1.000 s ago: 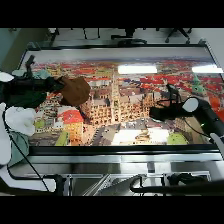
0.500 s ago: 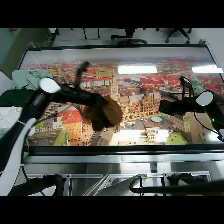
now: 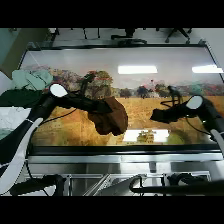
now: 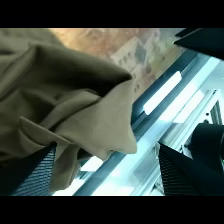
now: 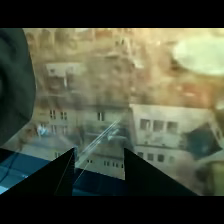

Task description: Fold the shirts.

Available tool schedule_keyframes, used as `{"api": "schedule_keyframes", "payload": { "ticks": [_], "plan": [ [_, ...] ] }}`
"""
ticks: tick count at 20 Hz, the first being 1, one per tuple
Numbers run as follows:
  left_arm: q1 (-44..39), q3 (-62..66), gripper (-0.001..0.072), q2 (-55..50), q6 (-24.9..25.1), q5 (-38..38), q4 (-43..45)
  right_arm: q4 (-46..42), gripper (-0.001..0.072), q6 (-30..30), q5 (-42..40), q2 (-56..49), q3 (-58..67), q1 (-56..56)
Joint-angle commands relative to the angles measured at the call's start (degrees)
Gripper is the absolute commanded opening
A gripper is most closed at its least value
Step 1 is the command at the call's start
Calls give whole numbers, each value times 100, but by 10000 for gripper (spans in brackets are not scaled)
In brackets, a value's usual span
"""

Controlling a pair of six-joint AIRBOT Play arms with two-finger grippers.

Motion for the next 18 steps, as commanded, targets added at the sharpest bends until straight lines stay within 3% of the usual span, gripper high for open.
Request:
{"api": "schedule_keyframes", "payload": {
  "ticks": [1, 5, 8, 11, 12, 14, 15, 16, 17, 18],
  "plan": [
    [555, -308, 691, 76, -151, -754, -15, 487, 363, -507, -369, -481, -275, 448],
    [313, -1480, 691, 214, -35, -74, -262, 2144, 364, -1834, -822, -1362, -273, 809],
    [-138, -2037, 691, 212, 116, 872, -568, 3630, 363, -2997, -890, -1902, -269, 817],
    [-507, -2221, 690, 212, 118, 1456, -612, 4070, 363, -3407, -1174, -2212, -269, 817],
    [-584, -2229, 642, 212, 118, 1591, -603, 4124, 363, -3541, -1274, -2284, -254, 817],
    [-603, -2225, 418, 212, 116, 1735, -649, 4306, 362, -3770, -1320, -2422, -168, 817],
    [-584, -2225, 294, 212, 116, 1762, -647, 4382, 360, -3829, -1318, -2479, -116, 817],
    [-542, -2225, 114, 212, 118, 1775, -649, 4404, 346, -3842, -1316, -2529, -46, 817],
    [-470, -2225, 12, 212, 144, 1779, -647, 4400, 150, -3845, -1311, -2555, 20, 817],
    [-389, -2225, 12, 212, 164, 1768, -647, 4404, 110, -3891, -1314, -2555, 66, 815]
  ]
}}
